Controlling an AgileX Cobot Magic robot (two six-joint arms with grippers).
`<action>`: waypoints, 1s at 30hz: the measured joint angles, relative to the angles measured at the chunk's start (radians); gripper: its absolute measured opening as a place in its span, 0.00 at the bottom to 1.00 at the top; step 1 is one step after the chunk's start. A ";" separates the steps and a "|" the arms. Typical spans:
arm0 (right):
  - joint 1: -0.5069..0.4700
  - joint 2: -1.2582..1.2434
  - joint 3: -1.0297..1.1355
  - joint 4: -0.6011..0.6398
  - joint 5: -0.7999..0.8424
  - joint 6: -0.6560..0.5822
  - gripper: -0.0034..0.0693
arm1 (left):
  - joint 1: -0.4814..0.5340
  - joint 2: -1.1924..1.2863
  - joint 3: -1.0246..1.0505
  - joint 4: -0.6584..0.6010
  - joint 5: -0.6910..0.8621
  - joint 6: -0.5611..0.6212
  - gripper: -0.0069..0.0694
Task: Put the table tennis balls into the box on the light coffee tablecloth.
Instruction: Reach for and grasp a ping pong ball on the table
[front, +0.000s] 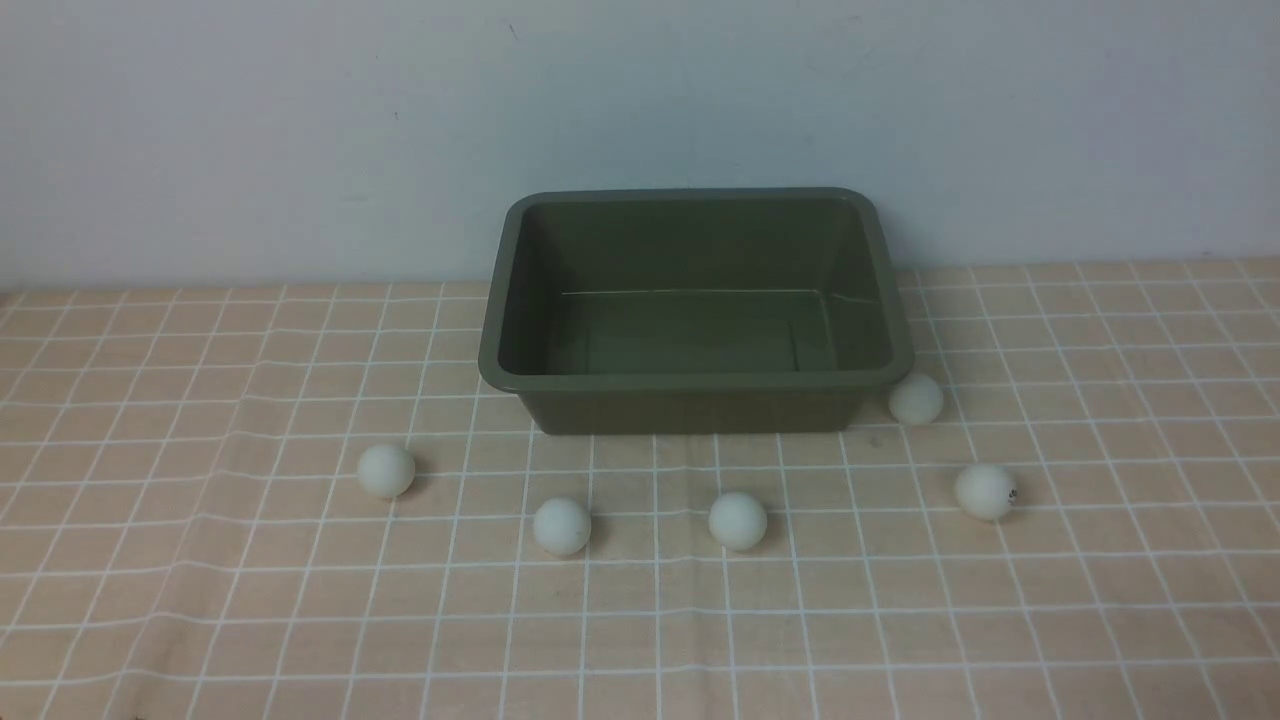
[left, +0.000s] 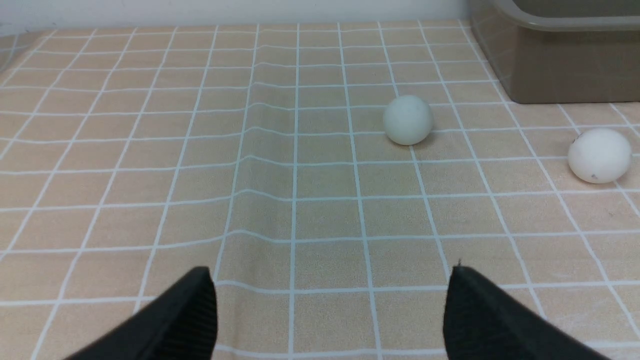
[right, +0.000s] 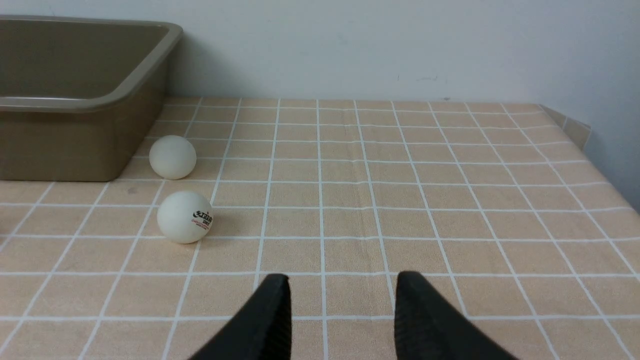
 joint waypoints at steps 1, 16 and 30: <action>0.000 0.000 0.000 0.000 0.000 0.000 0.42 | 0.000 0.000 0.000 0.000 0.000 0.000 0.81; 0.000 0.000 -0.134 -0.015 0.052 0.002 0.42 | 0.000 0.000 0.000 0.000 0.000 0.000 0.81; 0.000 0.064 -0.575 -0.005 0.295 0.026 0.42 | 0.000 0.000 0.000 0.000 0.000 0.000 0.81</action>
